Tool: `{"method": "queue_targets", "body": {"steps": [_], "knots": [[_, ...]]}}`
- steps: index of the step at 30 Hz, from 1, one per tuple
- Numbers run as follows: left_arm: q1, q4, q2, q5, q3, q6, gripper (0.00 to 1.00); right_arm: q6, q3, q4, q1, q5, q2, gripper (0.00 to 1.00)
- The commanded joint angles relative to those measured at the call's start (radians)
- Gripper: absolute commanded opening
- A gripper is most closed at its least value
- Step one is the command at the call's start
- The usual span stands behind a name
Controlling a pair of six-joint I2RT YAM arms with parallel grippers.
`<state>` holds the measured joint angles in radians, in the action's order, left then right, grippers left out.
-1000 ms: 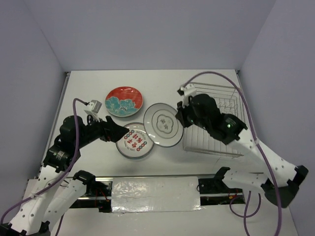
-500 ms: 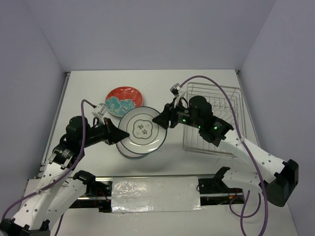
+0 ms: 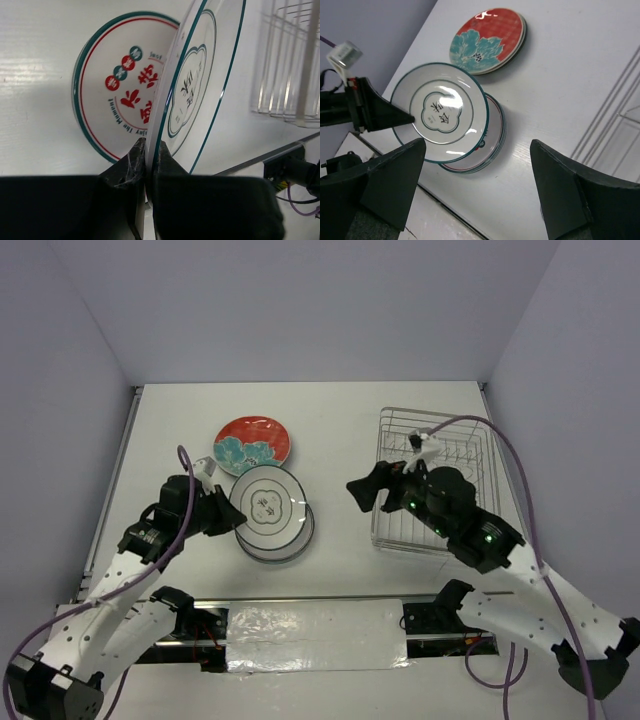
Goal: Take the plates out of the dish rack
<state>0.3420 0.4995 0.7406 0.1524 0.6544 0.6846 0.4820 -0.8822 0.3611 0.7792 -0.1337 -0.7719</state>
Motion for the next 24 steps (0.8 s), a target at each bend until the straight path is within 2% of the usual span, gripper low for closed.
{"method": "queue_targets", "body": {"steps": [1, 5, 8, 9, 11, 12, 13, 17, 19, 24], "knots": [[-0.003, -0.07, 0.008, -0.019, -0.013, 0.049, 0.09, 0.012, 0.017, 0.1, 0.005, -0.095, 0.092, 0.92], [-0.005, -0.108, 0.017, -0.002, -0.053, 0.055, 0.22, 0.009, 0.028, 0.162, 0.002, -0.106, 0.175, 0.93], [-0.005, -0.104, 0.025, -0.01, -0.068, 0.049, 0.49, 0.012, 0.031, 0.202, 0.005, -0.104, 0.195, 0.94], [-0.005, -0.102, 0.026, -0.014, -0.068, 0.047, 0.68, 0.01, 0.031, 0.22, 0.003, -0.103, 0.198, 0.94], [-0.005, -0.096, 0.026, -0.02, -0.067, 0.04, 0.82, 0.012, 0.028, 0.237, 0.005, -0.093, 0.201, 0.94], [-0.005, -0.076, 0.028, -0.031, -0.061, 0.033, 0.97, 0.012, 0.022, 0.254, 0.003, -0.089, 0.203, 0.98], [-0.005, -0.062, 0.032, -0.043, -0.041, 0.015, 1.0, 0.012, 0.016, 0.262, 0.002, -0.084, 0.201, 1.0], [-0.005, 0.039, 0.062, -0.103, 0.031, 0.0, 1.0, 0.009, -0.02, 0.312, 0.003, -0.078, 0.194, 1.0], [-0.003, 0.092, 0.086, -0.146, 0.079, -0.011, 1.0, 0.012, -0.055, 0.37, 0.003, -0.122, 0.183, 1.0], [-0.003, 0.106, 0.208, -0.107, 0.122, -0.051, 1.0, -0.013, -0.115, 0.458, 0.003, -0.185, 0.19, 1.0]]}}
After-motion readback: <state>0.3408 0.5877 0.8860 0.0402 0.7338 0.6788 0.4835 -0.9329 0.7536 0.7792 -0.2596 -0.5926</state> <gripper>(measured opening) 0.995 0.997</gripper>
